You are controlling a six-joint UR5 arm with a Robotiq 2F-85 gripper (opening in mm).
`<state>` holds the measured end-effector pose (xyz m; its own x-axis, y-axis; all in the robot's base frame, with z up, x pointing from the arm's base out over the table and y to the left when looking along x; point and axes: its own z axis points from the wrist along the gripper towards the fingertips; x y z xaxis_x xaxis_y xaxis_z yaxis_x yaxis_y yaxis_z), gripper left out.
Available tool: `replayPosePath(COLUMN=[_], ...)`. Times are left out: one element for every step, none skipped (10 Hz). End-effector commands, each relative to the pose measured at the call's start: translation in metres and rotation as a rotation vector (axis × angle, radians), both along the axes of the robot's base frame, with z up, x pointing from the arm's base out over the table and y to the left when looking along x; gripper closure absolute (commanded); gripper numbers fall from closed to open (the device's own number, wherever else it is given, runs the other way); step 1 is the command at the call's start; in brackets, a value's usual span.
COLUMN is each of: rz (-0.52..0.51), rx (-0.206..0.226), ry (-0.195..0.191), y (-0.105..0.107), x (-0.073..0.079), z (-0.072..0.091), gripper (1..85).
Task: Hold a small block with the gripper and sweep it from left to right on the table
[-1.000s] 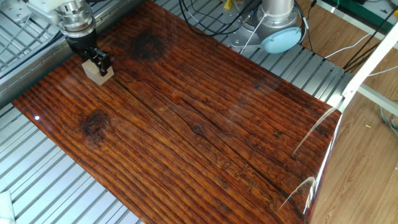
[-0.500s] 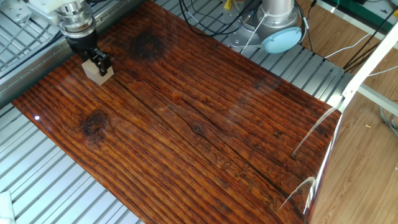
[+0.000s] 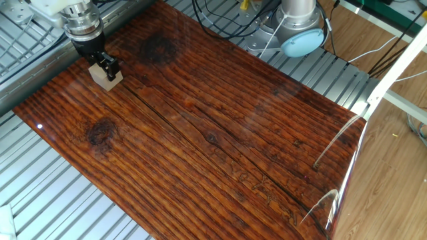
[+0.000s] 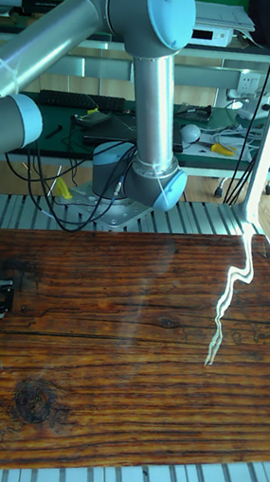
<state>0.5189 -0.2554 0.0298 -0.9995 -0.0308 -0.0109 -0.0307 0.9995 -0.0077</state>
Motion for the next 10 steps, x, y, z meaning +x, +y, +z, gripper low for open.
replayPosePath(rz=[-0.014,-0.014,-0.014,-0.013,-0.013,-0.013,-0.017,-0.022,-0.023,-0.023], rx=[0.007,0.004,0.005,0.007,0.002,0.002,0.003,0.004,0.007,0.007], ry=[-0.004,-0.005,-0.008,-0.013,-0.018,-0.021,-0.021,-0.021,-0.021,-0.019], y=[0.0013,0.0005,0.0007,0.0005,-0.0011,-0.0009,0.0001,0.0010,0.0020,0.0020], x=[0.0014,0.0018,0.0025,0.0028,0.0034,0.0041,0.0043,0.0047,0.0048,0.0044], z=[0.0004,0.0001,0.0001,-0.0003,-0.0007,-0.0007,-0.0006,0.0003,0.0011,0.0014], gripper=[52.0,53.0,54.0,54.7,55.0,55.0,55.3,55.7,56.3,56.7])
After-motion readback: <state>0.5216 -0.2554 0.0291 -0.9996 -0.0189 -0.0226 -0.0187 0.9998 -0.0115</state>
